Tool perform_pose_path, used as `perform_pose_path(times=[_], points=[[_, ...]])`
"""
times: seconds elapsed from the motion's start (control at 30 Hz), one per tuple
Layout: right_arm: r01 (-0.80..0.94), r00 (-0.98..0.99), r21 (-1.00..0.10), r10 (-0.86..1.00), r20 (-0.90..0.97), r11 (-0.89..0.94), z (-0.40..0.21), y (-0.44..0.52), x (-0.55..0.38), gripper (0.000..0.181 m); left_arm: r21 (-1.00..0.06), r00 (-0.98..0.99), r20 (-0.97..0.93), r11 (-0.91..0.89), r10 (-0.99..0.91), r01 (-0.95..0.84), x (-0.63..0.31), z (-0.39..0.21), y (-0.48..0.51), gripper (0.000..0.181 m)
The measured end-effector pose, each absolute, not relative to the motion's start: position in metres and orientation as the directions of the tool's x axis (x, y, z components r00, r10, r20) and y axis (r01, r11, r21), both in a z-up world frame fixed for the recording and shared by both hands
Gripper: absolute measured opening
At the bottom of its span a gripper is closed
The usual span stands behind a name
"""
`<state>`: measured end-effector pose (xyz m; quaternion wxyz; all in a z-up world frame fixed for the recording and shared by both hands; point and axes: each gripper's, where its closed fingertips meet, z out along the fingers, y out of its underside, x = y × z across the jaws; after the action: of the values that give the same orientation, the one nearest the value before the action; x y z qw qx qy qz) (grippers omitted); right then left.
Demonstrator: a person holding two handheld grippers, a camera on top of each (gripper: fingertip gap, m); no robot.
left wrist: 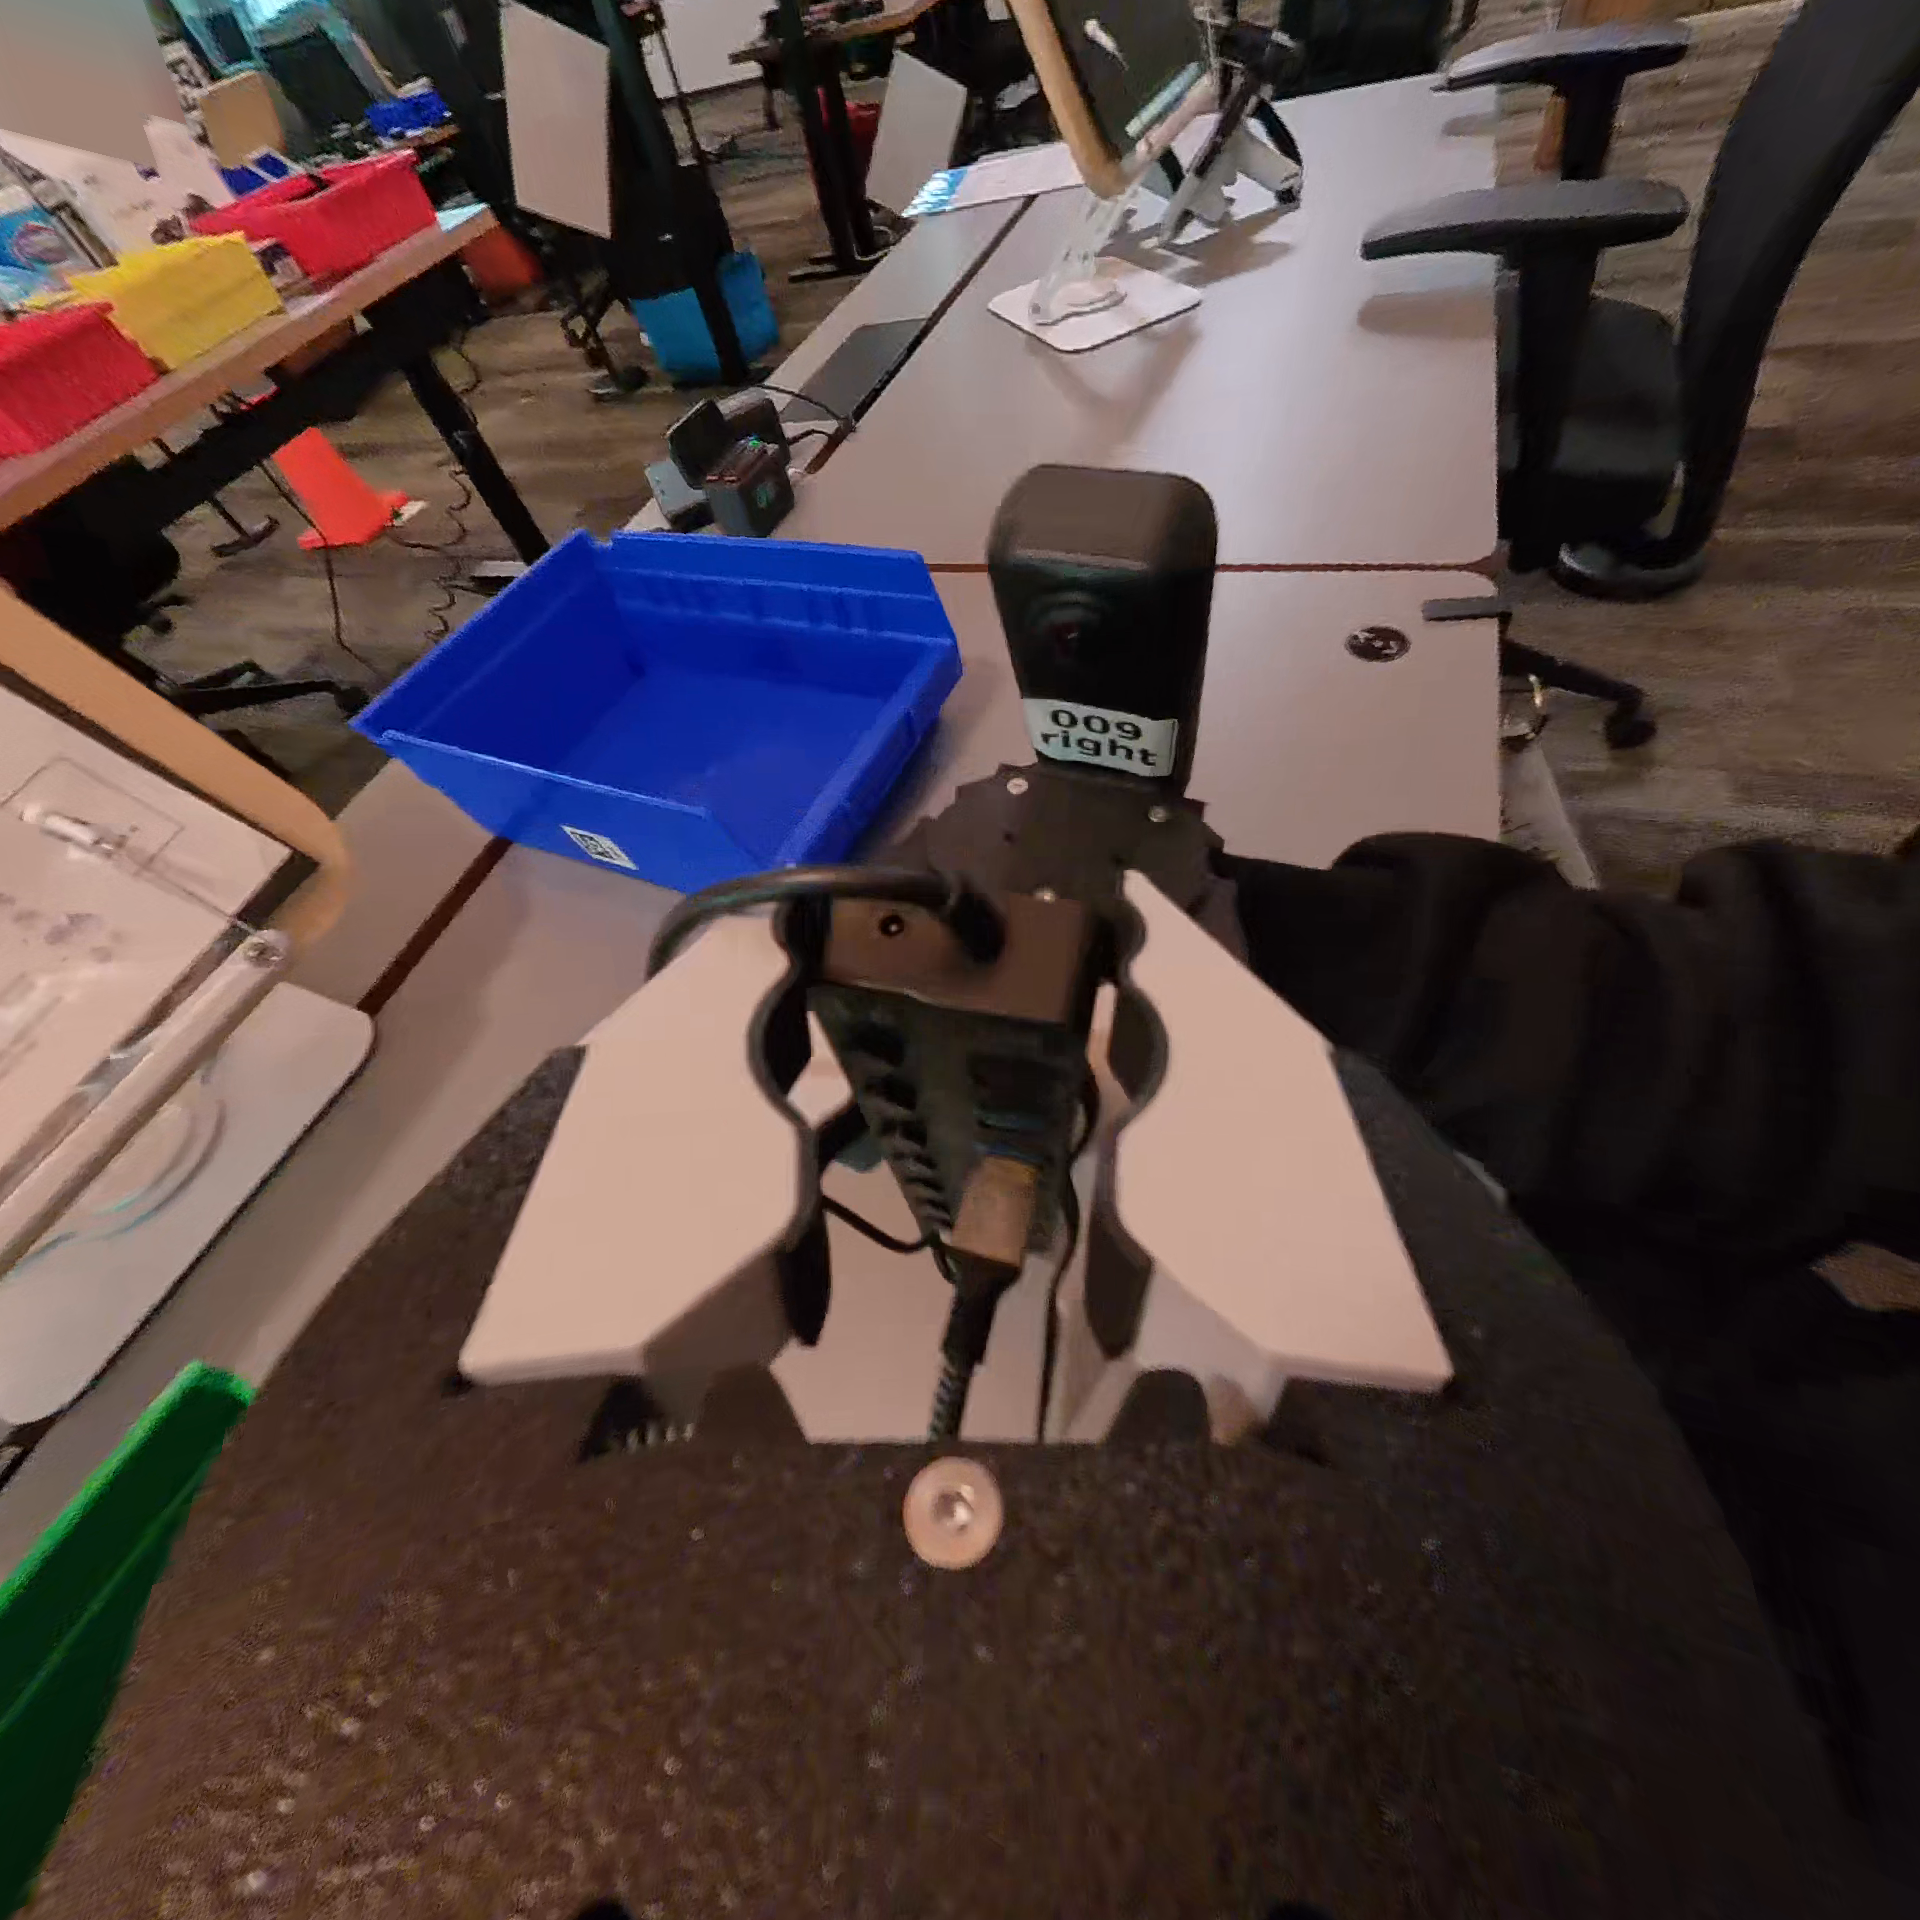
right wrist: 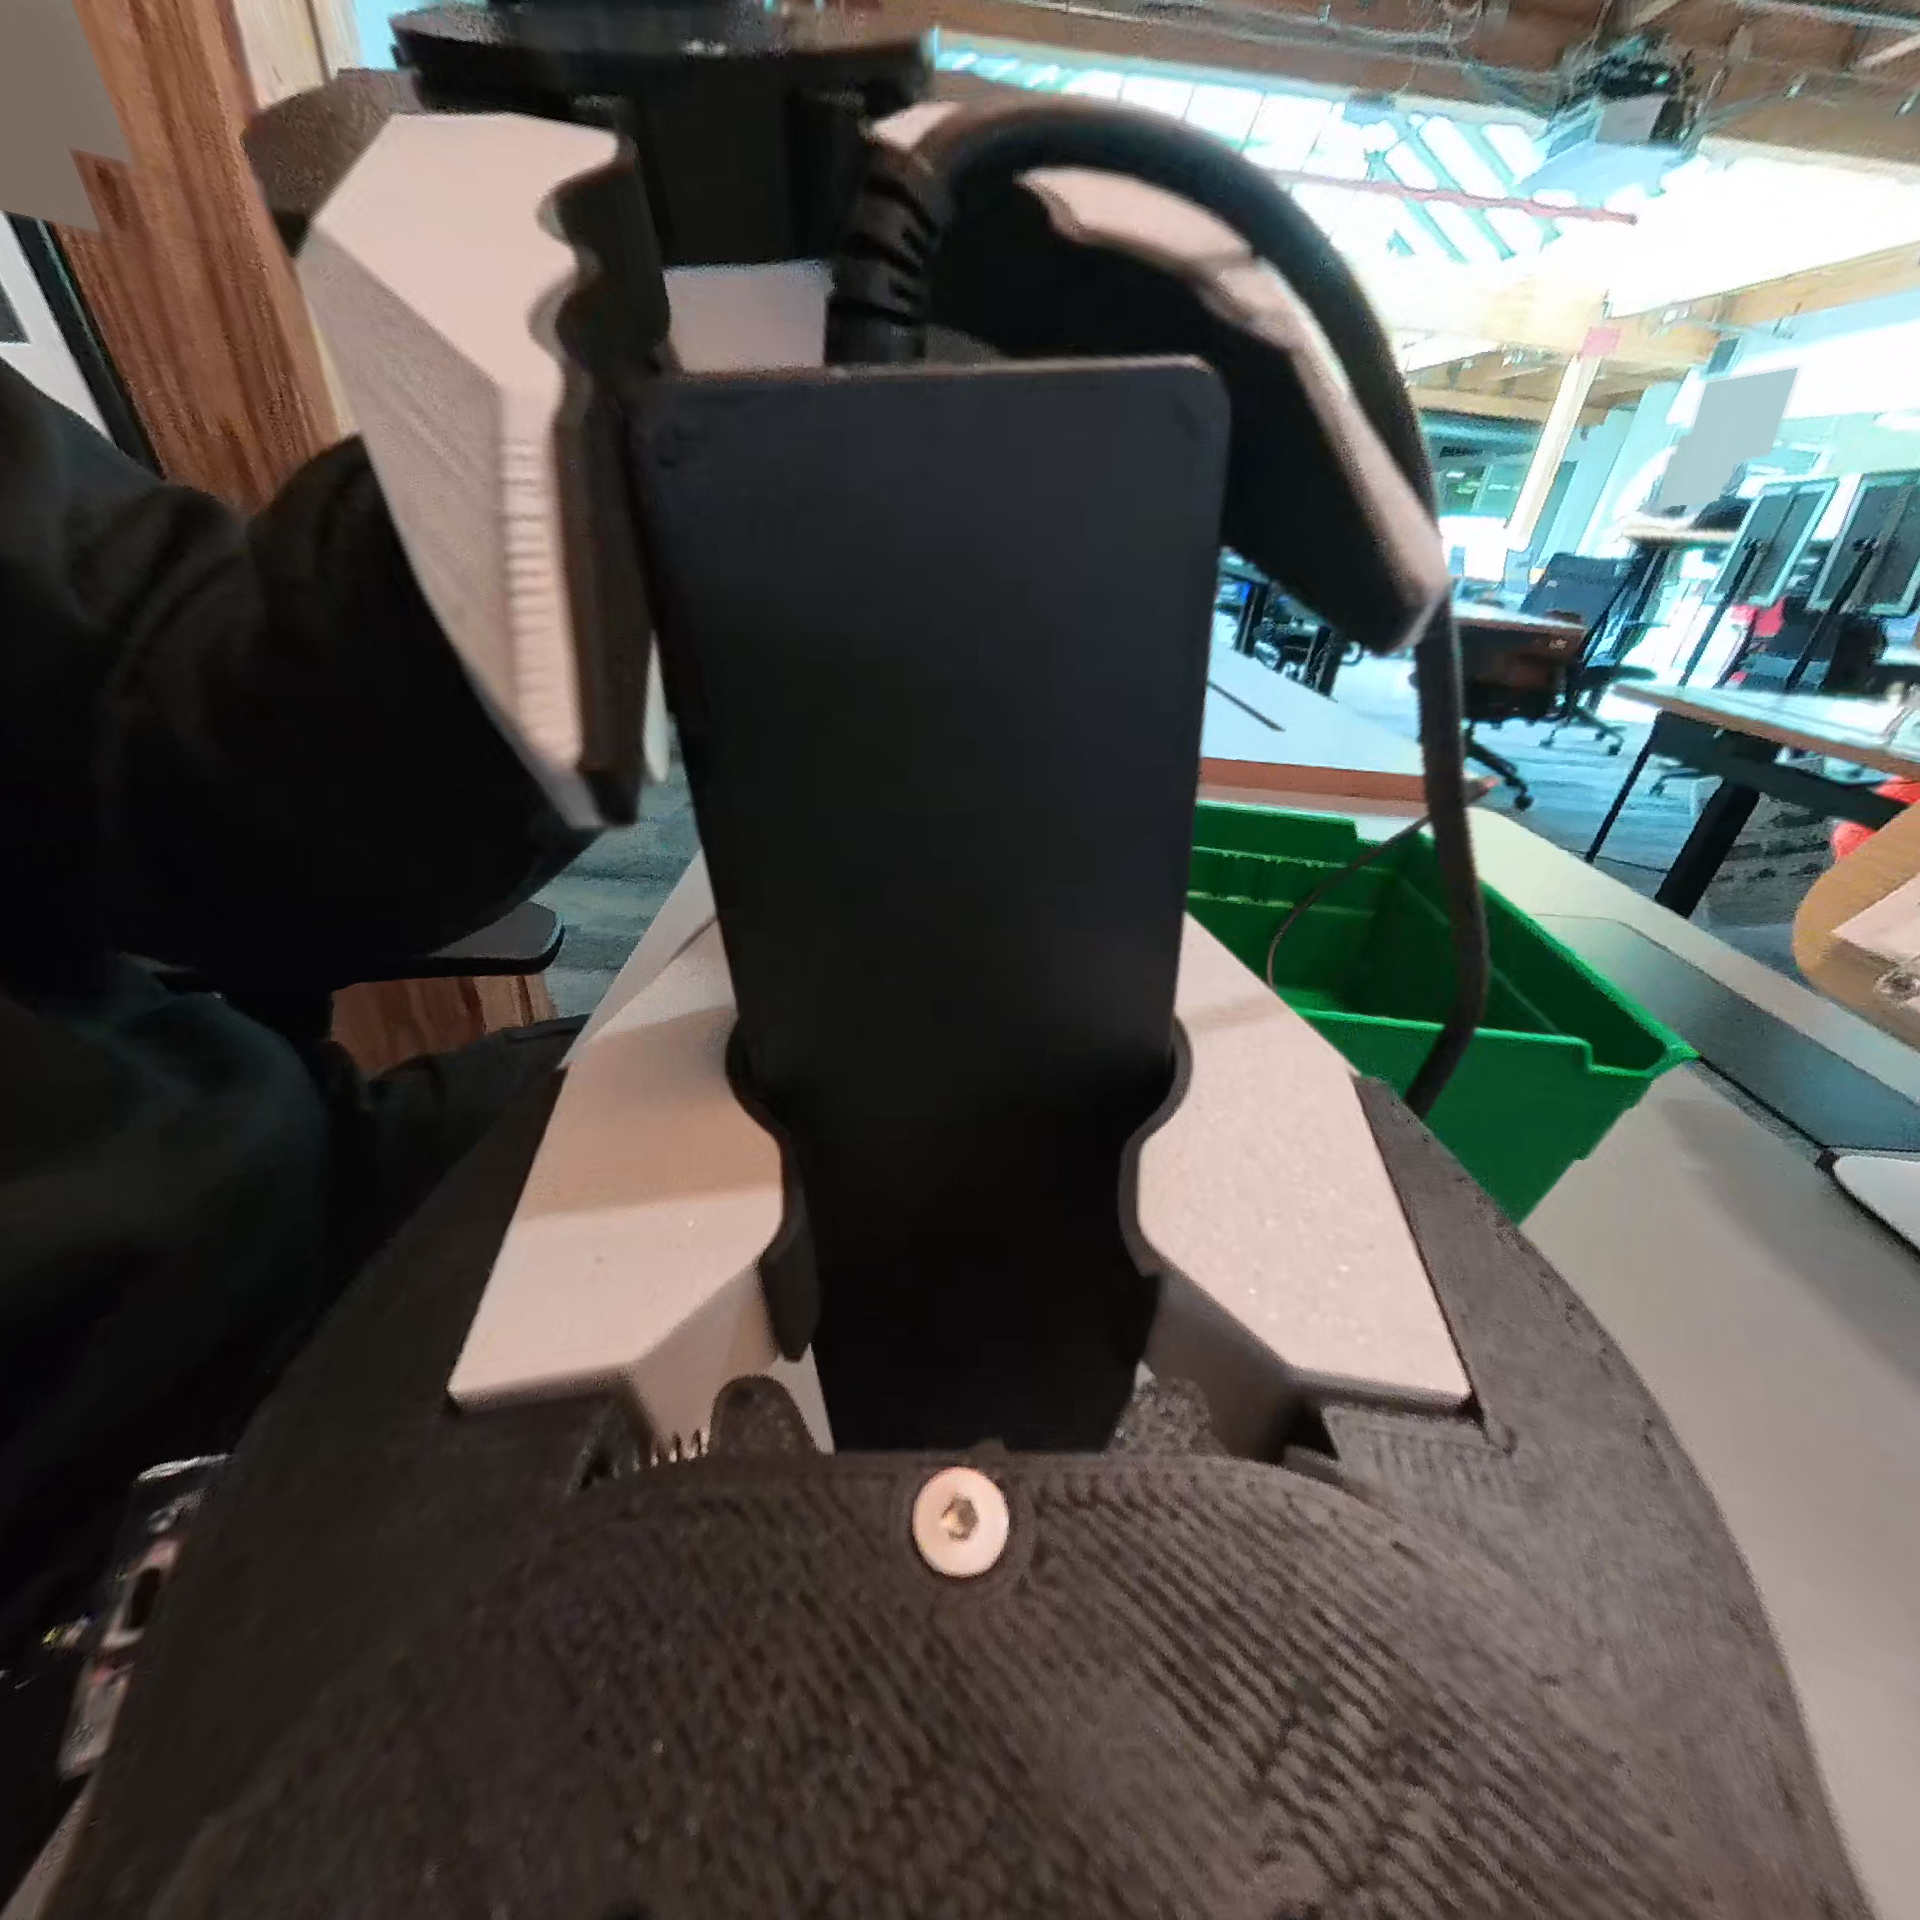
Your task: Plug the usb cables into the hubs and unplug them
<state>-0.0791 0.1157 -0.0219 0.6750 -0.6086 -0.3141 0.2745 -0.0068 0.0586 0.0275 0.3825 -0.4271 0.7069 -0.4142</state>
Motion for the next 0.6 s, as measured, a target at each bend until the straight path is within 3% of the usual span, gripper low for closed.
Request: perform_pose_path(times=[0.23,0.6], points=[[-0.085,0.621,-0.992,0.783,0.024,0.098,-0.013,0.112,-0.080,0.070,-0.905,-0.427,-0.176,0.316,-0.887,-0.284,-0.010,0.030,0.060,0.053],[0.002,0.672,-0.988,0.732,0.114,0.153,-0.011,0.117,-0.077,0.064,-0.893,-0.437,-0.233,0.369,-0.869,-0.258,-0.014,0.036,0.060,0.053]])
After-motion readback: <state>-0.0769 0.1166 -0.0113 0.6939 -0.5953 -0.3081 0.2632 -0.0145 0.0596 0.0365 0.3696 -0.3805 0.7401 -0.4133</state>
